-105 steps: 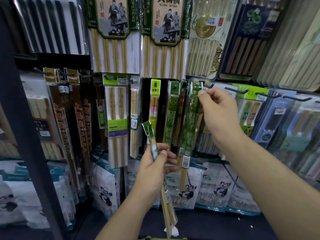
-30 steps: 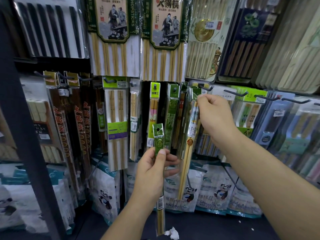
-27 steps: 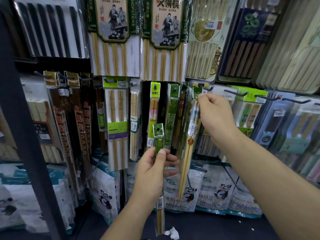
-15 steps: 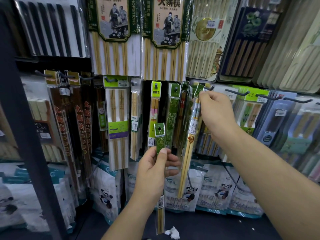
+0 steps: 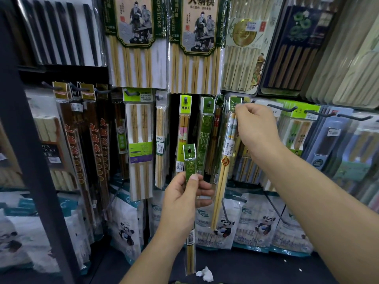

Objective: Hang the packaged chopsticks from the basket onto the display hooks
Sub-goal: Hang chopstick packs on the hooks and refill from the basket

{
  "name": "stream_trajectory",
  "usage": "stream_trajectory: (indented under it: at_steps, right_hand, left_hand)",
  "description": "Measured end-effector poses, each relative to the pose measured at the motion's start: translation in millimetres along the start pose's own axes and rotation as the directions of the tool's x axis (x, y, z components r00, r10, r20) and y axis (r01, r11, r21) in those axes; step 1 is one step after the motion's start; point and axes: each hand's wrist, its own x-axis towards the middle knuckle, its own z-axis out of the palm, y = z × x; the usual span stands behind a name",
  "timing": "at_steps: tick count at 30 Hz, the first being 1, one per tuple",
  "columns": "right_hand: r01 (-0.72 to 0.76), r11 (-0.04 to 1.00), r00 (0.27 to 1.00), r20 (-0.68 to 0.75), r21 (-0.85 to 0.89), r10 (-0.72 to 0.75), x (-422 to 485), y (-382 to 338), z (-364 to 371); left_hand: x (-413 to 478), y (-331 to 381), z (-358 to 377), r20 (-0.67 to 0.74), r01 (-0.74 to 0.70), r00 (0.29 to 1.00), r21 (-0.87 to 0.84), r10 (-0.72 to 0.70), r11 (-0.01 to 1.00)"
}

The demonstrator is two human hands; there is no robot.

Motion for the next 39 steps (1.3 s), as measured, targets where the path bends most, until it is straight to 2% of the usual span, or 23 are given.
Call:
stream_trajectory:
  at_steps: [7,13,17,19,23,25,29,34,39]
  right_hand:
    - [-0.011,1.000,1.000,-0.026,-0.023,0.010,2.5,10.4,-0.1]
    - [0.034,0.983,0.998,-0.045,-0.181,-0.043,1.7,28.3,0.0]
    - [-0.008,0.984,0.998,-0.069,-0.179,-0.004,-19.6,38.8,-1.8]
    - [-0.011,0.993,1.000,0.004,-0.120,0.012,-36.3,40.4,-3.4]
    - [0.046,0.998,0.951,0.305,0.037,-0.055,-63.2,35.4,-1.7]
    - [0.102,0.993,0.931,0.347,0.062,-0.117,-66.9,35.1,-2.1]
    - [0.126,0.988,0.938,0.313,0.089,-0.147,-54.2,35.9,-10.1]
    - [0.022,0.970,0.967,0.241,0.241,-0.082,-23.6,29.2,-25.2]
    - [0.044,0.969,0.985,0.152,0.244,-0.083,0.8,20.5,-23.5]
  left_hand:
    - [-0.5,-0.4,-0.5,-0.006,-0.003,1.000,0.011,0.003,1.000]
    - [-1.2,-0.9,-1.4,-0.031,-0.017,0.999,0.080,0.019,0.997]
    - [-4.6,4.5,-1.8,-0.006,0.016,1.000,0.047,-0.015,0.999]
    - [-7.6,6.0,0.1,0.028,0.001,1.000,0.063,-0.002,0.998]
    - [-11.7,13.2,2.4,0.131,-0.131,0.986,0.206,0.106,0.970]
    - [-11.8,17.2,4.8,0.136,-0.190,0.977,0.235,0.161,0.953]
    - [-6.3,22.3,19.5,0.128,-0.252,0.966,0.278,0.224,0.927]
    - [18.5,36.4,48.9,0.115,-0.302,0.953,0.301,0.280,0.904]
    - [46.1,53.9,66.4,0.145,-0.359,0.933,0.345,0.328,0.867]
